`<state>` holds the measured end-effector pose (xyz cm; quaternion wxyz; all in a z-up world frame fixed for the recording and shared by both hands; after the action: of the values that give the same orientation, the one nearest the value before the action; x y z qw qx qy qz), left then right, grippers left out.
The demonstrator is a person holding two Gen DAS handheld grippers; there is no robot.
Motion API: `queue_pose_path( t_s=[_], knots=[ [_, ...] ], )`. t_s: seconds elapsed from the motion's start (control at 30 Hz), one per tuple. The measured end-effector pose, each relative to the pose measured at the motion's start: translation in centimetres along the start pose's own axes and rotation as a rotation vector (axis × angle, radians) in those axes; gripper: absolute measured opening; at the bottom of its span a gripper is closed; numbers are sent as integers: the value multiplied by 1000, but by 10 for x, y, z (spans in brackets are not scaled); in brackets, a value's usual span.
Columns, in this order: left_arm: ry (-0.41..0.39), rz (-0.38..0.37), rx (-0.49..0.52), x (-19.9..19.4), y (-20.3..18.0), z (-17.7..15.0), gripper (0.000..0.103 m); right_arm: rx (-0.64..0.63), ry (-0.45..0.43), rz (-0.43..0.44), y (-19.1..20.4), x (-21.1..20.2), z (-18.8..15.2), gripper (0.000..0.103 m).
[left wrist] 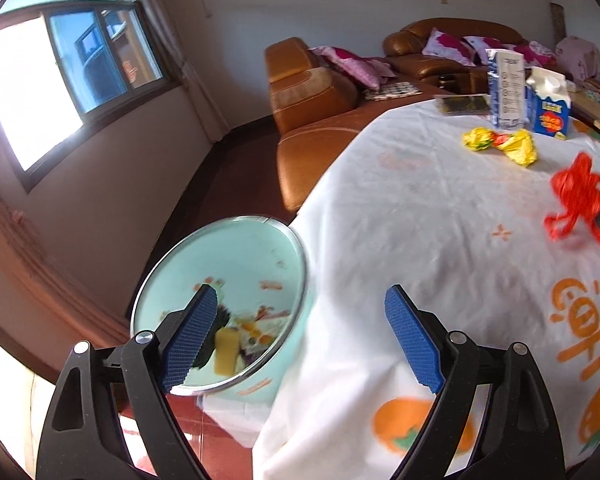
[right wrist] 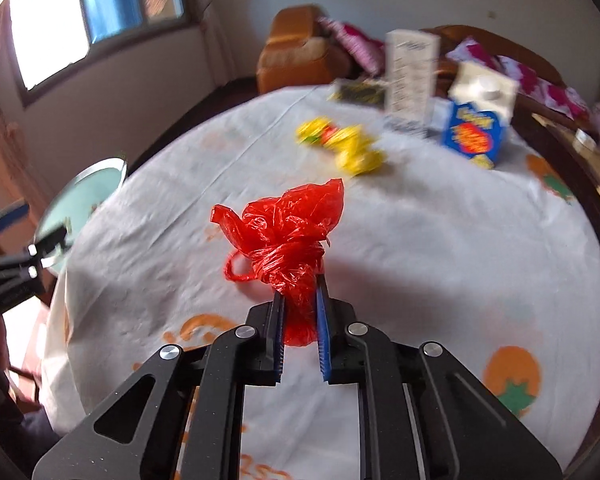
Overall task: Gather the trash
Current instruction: 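Move both open grippers back toward the remaining trash on the table, then grasp the red plastic bag with the right gripper while the left grasps the yellow wrapper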
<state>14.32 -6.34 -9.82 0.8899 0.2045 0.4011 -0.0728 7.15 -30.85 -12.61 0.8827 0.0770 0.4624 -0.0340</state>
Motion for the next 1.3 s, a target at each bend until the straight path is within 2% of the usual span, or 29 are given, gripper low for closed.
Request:
queue_pose_path(
  t_s=[0.27,0.33,0.4,0.53,0.67,0.87,0.97,1.1,1.27,1.3],
  knots=[
    [-55,-45,104,-1,-56,55,84,144,-32,-89,-79,-5,11,14],
    [-67,-65,128,0,-73,72,86,172,-35,-108,-94,-7,12,14],
    [-77,-84,144,0,-93,85,92,193,-39,-122,-108,-7,12,14],
    [-94,-111,200,2,-138,107,93,227,-47,-158,-130,-9,13,14],
    [-84,-150,228,7,-180,120,93,280,-52,-182,-153,-9,15,14],
    [-37,-169,203,26,-224,141,93,307,-62,-187,-169,-12,16,15],
    [-1,-173,193,41,-237,152,93,303,-65,-179,-170,-12,17,15],
    [43,-127,207,61,-245,157,93,291,-55,-156,-166,-5,16,15],
    [67,-47,229,72,-211,139,96,290,-50,-130,-165,0,15,15],
    [67,-10,222,74,-195,133,97,291,-53,-126,-165,-1,16,15]
  ],
)
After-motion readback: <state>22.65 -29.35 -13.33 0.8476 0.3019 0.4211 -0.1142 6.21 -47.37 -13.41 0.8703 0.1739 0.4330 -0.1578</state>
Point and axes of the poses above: each gripper's, at about its wrist camera, not at the fingertips, and x roughly the way its jaws point, y to its left, z to its top, the point moved 4 cm from there along x, roughly the way its jaws point, and after that the axes turned 10 degrees about y, right-handed, at the moved point
